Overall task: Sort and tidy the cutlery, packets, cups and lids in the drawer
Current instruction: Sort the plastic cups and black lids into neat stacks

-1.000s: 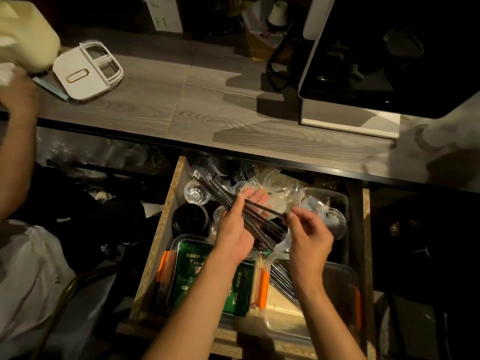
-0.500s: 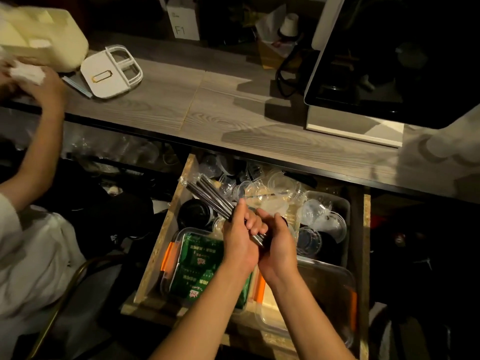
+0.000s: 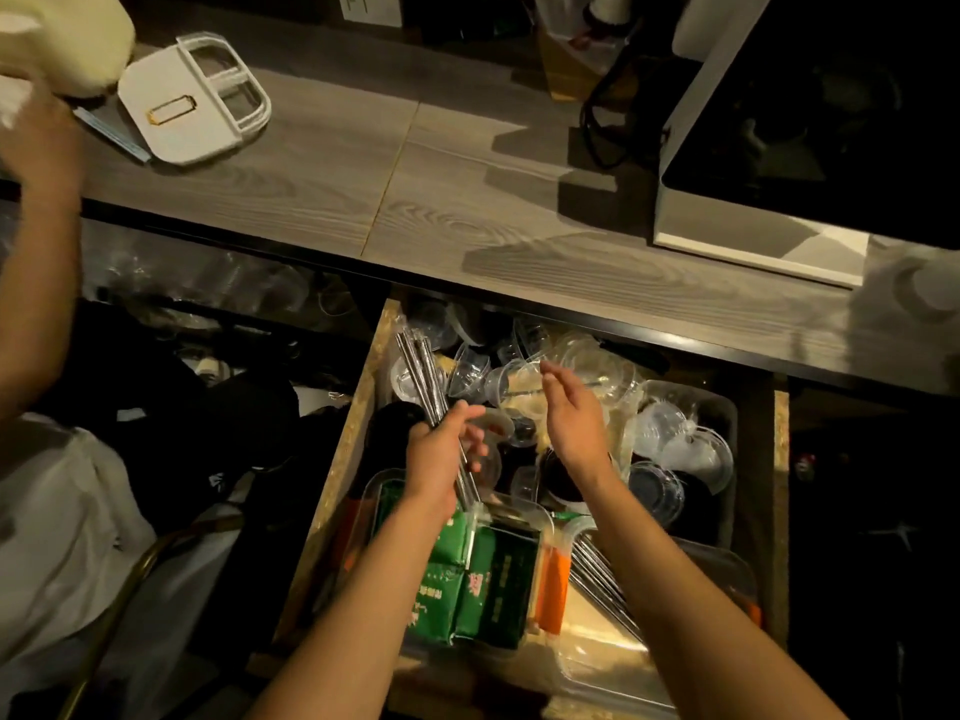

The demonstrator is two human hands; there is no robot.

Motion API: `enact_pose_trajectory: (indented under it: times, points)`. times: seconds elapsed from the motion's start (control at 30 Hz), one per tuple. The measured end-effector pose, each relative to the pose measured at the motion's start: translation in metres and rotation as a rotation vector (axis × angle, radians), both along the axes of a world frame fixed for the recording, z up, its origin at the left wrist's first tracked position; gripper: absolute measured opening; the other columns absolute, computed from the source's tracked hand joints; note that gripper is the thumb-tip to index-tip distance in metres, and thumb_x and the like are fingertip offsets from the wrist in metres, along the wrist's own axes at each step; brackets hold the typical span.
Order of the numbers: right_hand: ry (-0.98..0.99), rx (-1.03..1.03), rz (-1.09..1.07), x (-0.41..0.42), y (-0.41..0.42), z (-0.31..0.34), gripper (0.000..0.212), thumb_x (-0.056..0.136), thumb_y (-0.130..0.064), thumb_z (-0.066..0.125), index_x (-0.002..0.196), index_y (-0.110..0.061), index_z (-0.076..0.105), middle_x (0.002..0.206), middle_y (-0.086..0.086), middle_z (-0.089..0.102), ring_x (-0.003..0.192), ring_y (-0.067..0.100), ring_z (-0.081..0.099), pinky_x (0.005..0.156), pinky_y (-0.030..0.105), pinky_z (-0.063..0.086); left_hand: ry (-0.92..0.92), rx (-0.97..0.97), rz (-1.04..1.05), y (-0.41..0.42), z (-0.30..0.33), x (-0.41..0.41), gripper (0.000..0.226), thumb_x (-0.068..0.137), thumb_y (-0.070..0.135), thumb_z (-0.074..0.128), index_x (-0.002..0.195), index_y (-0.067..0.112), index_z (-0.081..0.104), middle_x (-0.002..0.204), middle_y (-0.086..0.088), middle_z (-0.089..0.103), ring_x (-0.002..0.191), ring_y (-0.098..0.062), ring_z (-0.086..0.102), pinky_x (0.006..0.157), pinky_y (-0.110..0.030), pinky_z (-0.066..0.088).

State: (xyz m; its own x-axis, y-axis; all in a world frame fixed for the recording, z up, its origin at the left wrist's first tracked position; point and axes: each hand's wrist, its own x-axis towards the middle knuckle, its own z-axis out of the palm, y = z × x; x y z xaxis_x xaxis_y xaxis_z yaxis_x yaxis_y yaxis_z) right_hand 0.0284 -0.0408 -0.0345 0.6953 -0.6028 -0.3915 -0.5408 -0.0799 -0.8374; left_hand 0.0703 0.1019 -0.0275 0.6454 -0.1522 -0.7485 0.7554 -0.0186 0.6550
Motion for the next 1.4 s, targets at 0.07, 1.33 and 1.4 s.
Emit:
enact_pose_trajectory:
  times: [0.07, 1.33, 1.4]
  points:
    - [0.022, -0.035, 0.054, 0.015, -0.007, -0.011, 0.042, 0.105, -0.034, 0.040, 0.140, -0.014, 0.052, 0.143, 0.003, 0.053, 0.129, 0.010, 0.046, 0.101, 0.017, 0.031, -0.029, -0.030, 0.008, -0.005, -0.008, 0.011, 0.027, 0.103, 0.022, 0.053, 0.104, 0.000, 0.069, 0.089, -0.009, 0.070, 0.072, -0.014, 0.069, 0.062, -0.025, 0.058]
    - [0.361, 0.109, -0.360, 0.030, -0.030, -0.083, 0.019, 0.099, -0.010, 0.051, 0.105, -0.002, 0.066, 0.092, 0.009, 0.068, 0.082, 0.021, 0.062, 0.064, 0.027, 0.048, -0.037, 0.080, -0.365, -0.041, -0.070, 0.044, 0.034, 0.076, 0.053, 0.058, 0.095, 0.033, 0.077, 0.114, 0.005, 0.072, 0.110, -0.008, 0.066, 0.104, -0.035, 0.046]
    - [0.332, 0.123, -0.341, 0.032, -0.031, -0.082, 0.018, 0.098, -0.014, 0.056, 0.104, -0.004, 0.070, 0.093, 0.007, 0.069, 0.081, 0.016, 0.061, 0.069, 0.025, 0.049, -0.032, 0.097, -0.357, -0.040, -0.073, 0.046, 0.027, 0.080, 0.050, 0.061, 0.092, 0.032, 0.078, 0.108, 0.007, 0.074, 0.109, -0.009, 0.067, 0.106, -0.043, 0.046]
